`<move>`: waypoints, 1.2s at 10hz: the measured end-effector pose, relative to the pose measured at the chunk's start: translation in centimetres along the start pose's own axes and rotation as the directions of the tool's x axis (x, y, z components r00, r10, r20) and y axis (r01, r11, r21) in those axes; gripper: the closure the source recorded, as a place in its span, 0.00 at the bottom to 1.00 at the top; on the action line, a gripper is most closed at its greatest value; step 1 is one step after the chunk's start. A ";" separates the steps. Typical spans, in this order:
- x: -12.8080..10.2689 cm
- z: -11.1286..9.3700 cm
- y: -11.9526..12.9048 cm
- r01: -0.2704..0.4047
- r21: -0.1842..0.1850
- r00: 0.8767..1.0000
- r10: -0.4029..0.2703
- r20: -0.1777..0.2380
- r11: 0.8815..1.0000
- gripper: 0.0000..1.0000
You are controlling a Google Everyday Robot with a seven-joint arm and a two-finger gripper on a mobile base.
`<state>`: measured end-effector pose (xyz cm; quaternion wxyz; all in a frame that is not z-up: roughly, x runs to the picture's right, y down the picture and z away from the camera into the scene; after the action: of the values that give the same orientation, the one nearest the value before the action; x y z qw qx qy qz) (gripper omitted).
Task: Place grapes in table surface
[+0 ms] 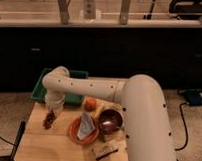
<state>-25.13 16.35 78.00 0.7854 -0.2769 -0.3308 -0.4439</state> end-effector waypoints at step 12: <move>-4.1 -4.3 -1.4 0.088 0.015 0.996 -0.088 0.002 0.996 1.00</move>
<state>-26.72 14.68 72.39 0.7667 -0.2566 -0.3469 -0.4754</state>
